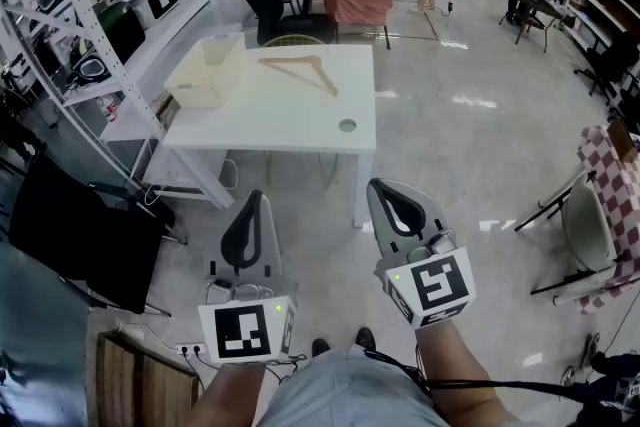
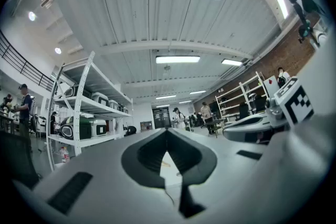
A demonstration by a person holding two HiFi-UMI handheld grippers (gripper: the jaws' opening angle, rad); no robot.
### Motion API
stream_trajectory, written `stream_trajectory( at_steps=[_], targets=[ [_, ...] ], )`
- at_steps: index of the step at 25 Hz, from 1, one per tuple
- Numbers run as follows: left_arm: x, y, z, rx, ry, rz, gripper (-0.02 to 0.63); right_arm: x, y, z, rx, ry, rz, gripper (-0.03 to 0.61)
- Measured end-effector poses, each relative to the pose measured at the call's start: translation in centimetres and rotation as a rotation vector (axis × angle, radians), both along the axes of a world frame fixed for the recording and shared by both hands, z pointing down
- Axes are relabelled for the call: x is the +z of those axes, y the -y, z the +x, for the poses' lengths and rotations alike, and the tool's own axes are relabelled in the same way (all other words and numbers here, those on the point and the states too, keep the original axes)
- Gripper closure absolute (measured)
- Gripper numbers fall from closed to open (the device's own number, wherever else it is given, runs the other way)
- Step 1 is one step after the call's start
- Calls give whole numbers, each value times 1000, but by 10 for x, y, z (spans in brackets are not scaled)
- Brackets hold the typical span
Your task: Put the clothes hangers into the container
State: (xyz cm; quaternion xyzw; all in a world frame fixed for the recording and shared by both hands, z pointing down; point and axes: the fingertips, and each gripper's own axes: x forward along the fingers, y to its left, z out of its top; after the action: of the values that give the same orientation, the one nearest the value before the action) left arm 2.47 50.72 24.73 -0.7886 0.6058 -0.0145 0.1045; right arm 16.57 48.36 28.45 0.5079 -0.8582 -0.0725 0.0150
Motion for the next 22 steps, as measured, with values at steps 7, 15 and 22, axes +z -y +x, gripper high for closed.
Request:
stream_trajectory(
  at_steps=[7,15,22],
  targets=[
    [0,6,20,3,30,26,601,2,6,21,-4,6,-5,568],
    [0,17,51,-10,43,29,601,6,21,51,-17,27,-12,568],
    [10,28,64,-38,55,11,601,24,38,64,-55,63,-61,568]
  ],
)
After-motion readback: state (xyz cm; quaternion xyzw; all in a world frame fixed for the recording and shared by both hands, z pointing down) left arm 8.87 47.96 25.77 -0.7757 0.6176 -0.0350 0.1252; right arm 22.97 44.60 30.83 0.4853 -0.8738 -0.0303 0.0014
